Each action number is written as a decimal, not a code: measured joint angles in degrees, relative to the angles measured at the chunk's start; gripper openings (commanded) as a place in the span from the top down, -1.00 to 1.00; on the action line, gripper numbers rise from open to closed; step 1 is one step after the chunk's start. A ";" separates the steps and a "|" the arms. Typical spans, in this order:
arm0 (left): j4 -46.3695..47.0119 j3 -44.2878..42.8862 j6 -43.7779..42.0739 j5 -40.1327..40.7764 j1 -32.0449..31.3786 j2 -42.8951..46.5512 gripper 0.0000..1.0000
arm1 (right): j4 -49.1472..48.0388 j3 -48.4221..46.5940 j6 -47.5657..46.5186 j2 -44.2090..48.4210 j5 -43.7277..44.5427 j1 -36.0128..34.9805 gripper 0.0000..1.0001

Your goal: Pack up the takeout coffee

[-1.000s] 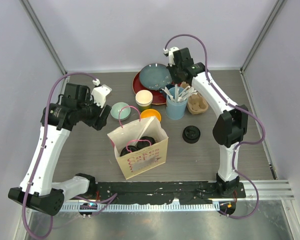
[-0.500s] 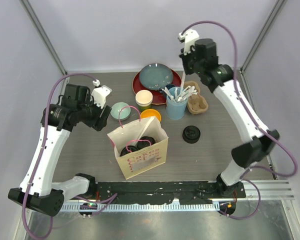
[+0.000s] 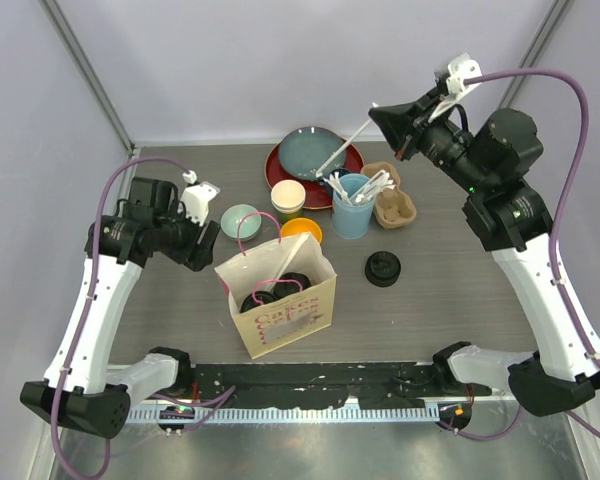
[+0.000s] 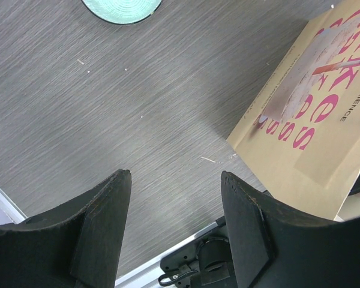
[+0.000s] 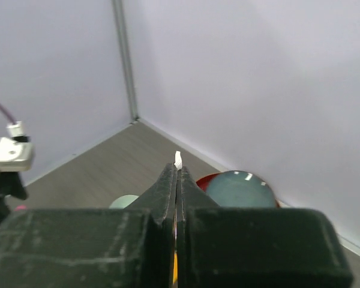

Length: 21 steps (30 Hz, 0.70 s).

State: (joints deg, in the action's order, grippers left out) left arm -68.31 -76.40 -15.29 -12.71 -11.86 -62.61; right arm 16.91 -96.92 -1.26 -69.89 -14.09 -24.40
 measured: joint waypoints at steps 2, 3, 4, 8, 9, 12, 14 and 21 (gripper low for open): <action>0.04 0.02 0.00 -0.52 0.17 0.09 -0.30 | -2.71 3.06 3.15 1.75 -4.13 -0.02 0.98; 0.11 0.04 0.00 -0.68 0.24 0.13 -0.30 | -4.07 4.33 4.76 2.27 -6.01 -0.09 0.98; 0.20 0.04 0.00 -0.83 0.33 0.17 -0.30 | -5.86 5.84 6.67 2.97 -8.37 -0.24 0.98; 0.44 0.04 0.00 -1.22 0.55 0.22 -0.31 | -13.68 10.67 14.91 5.18 -16.48 -0.74 0.98; 0.46 0.04 0.00 -1.31 0.61 0.24 -0.30 | -16.09 11.96 16.98 5.75 -18.34 -1.03 0.98; 0.46 0.04 -0.02 -1.44 0.70 0.28 -0.31 | -22.12 15.28 22.47 7.52 -22.67 -2.32 0.98; 0.48 0.04 -0.02 -1.44 0.74 0.28 -0.30 | -25.64 17.44 25.31 8.81 -24.72 -3.82 0.98; 0.59 0.07 -0.02 -1.88 0.76 0.28 -0.31 | -27.63 21.79 24.96 9.97 -26.43 -11.19 0.98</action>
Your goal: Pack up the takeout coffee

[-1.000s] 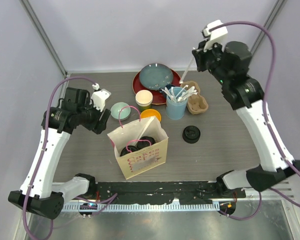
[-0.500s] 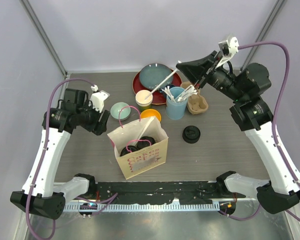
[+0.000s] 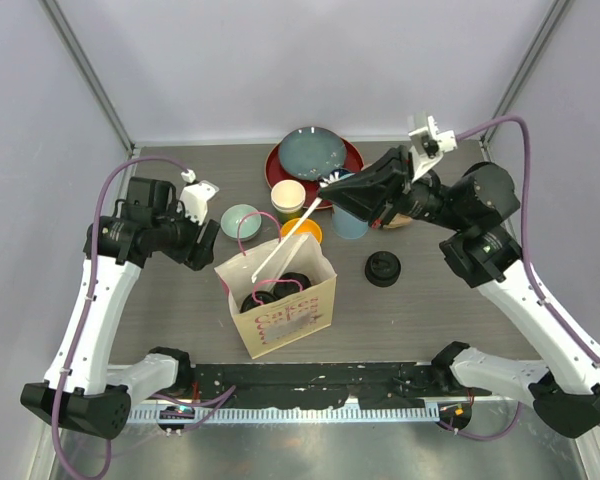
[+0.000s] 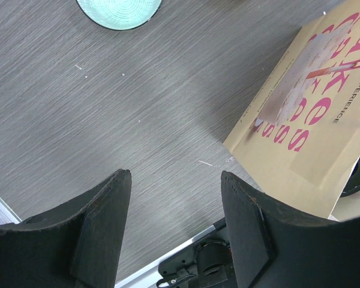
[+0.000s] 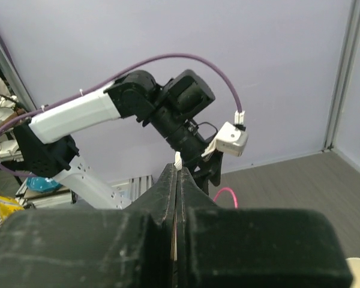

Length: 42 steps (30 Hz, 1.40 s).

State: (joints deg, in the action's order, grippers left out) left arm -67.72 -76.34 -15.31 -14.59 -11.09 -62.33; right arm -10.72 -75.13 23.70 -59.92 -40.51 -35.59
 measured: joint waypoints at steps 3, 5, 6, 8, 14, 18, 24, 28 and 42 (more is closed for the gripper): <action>0.00 0.00 0.00 0.00 0.04 0.00 -0.31 | 1.79 1.01 -2.29 -0.79 0.61 -1.33 0.98; 0.02 0.00 -0.02 0.00 0.09 0.00 -0.31 | 3.26 1.73 -4.31 -1.31 1.68 -1.53 0.98; 0.00 0.00 -0.02 0.00 0.13 0.00 -0.31 | 4.37 1.88 -5.66 -1.68 2.56 -1.55 0.98; 0.02 0.00 -0.02 0.00 0.20 0.00 -0.31 | 6.25 1.86 -7.96 -2.80 4.42 -1.55 0.98; 0.00 0.11 -0.02 0.00 0.24 0.02 -0.31 | 9.42 2.27 -12.87 -7.45 7.76 -1.55 0.98; 0.02 0.11 -0.07 -0.02 0.24 0.07 -0.31 | 11.28 3.67 -15.37 -9.09 9.40 -1.55 0.98; 0.00 0.13 -0.07 -0.09 0.24 0.07 -0.30 | 14.97 4.55 -18.32 -10.03 9.62 -1.55 0.32; 0.00 0.13 -0.09 -0.33 0.26 0.07 -0.31 | 17.99 4.52 -20.13 -10.97 10.05 -1.55 -0.55; 1.75 1.99 -0.07 0.11 0.68 0.15 -0.31 | 26.71 -4.33 -24.15 -9.51 23.28 2.45 -0.70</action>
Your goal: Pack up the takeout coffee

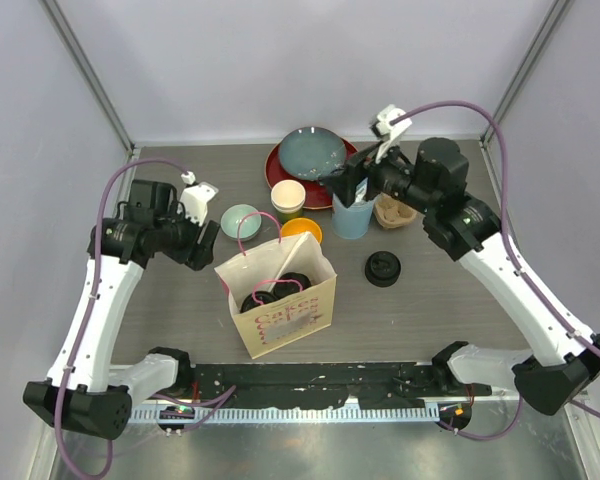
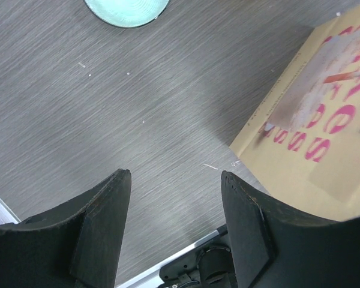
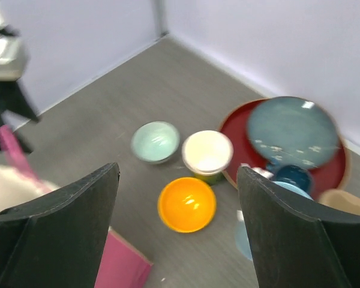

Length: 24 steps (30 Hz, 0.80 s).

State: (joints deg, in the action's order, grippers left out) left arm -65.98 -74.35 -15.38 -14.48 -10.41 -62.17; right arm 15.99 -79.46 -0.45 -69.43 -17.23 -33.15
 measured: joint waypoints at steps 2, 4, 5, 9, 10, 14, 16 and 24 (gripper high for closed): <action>1.33 1.55 0.00 0.76 0.50 0.00 -0.32 | -1.05 1.66 1.25 1.60 3.76 3.23 -0.71; 3.61 3.76 0.02 1.11 1.73 -0.31 -0.31 | -1.46 5.09 2.64 4.48 8.24 7.17 -0.71; 4.87 5.03 0.04 1.18 2.51 -0.68 -0.31 | -1.81 7.26 3.45 6.10 11.08 9.68 -0.71; 11.37 10.58 1.53 0.76 6.29 -3.02 -0.31 | -3.63 16.17 5.51 11.63 22.67 16.57 -0.71; 13.92 12.35 2.10 0.79 7.08 -3.45 -0.31 | -5.01 19.28 5.84 13.25 25.70 17.55 -0.71; 24.85 19.41 5.40 2.91 8.59 -3.41 -0.34 | -10.84 31.76 5.84 18.99 35.91 18.58 -0.71; 29.83 22.12 6.64 4.04 8.96 -3.28 -0.36 | -13.53 36.52 5.29 20.28 40.13 19.10 -0.71; 54.07 33.97 12.61 8.02 10.91 -3.58 -0.56 | -30.42 53.40 2.75 21.57 51.30 19.78 -0.71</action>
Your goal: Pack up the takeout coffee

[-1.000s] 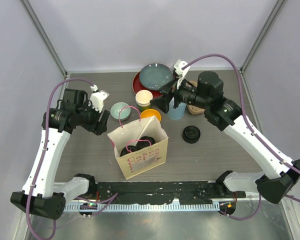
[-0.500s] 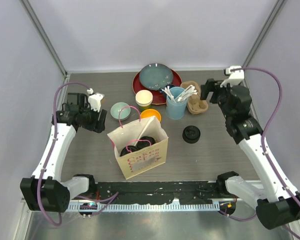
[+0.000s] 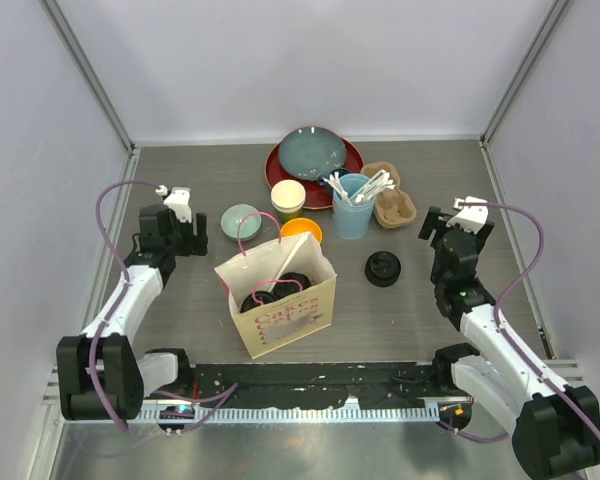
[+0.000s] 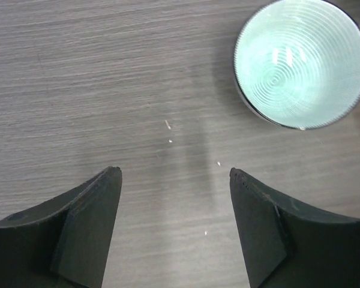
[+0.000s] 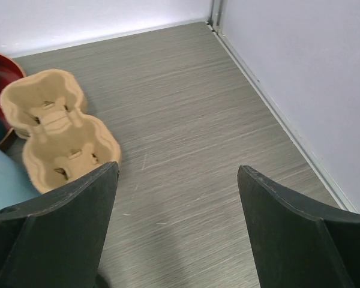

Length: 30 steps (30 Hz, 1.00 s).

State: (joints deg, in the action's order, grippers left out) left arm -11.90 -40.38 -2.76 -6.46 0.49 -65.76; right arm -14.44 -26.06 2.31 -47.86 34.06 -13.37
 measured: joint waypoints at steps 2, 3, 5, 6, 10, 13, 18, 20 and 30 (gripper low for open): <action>6.75 2.97 2.12 0.92 0.72 -1.60 -0.69 | -4.00 3.30 -0.94 -0.02 1.46 0.00 -0.72; 9.42 4.15 2.75 1.22 0.83 -2.34 -0.74 | -5.35 4.35 -1.33 -0.09 1.84 0.00 -0.72; 16.55 7.52 4.35 2.47 1.03 -4.28 -0.93 | -9.64 6.67 -2.56 -0.72 2.23 0.11 -0.71; 19.76 9.05 5.16 3.37 1.03 -5.29 -0.98 | -11.72 7.67 -2.99 -1.29 2.27 0.11 -0.71; 32.04 14.27 7.58 6.60 1.03 -8.92 -1.00 | -20.15 12.15 -4.46 -4.42 1.66 0.44 -0.71; 39.60 16.02 9.51 8.70 1.07 -12.55 -0.99 | -24.59 15.10 -5.07 -7.10 0.07 1.11 -0.71; 47.93 16.81 11.50 12.55 1.07 -16.37 -1.00 | -28.89 15.52 -5.31 -10.69 -2.51 1.88 -0.72; 50.69 17.68 11.61 12.57 1.09 -16.50 -1.00 | -30.88 15.63 -5.27 -11.76 -3.37 2.32 -0.72; 57.48 19.43 11.61 12.39 1.09 -16.92 -0.99 | -35.45 17.42 -3.56 -14.43 -7.28 5.66 -0.72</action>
State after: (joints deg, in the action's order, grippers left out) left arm 45.58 -20.95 8.84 5.93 1.58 -82.67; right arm -49.89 -8.64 -1.26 -62.28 26.79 -7.70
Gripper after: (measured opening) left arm 0.996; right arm 0.860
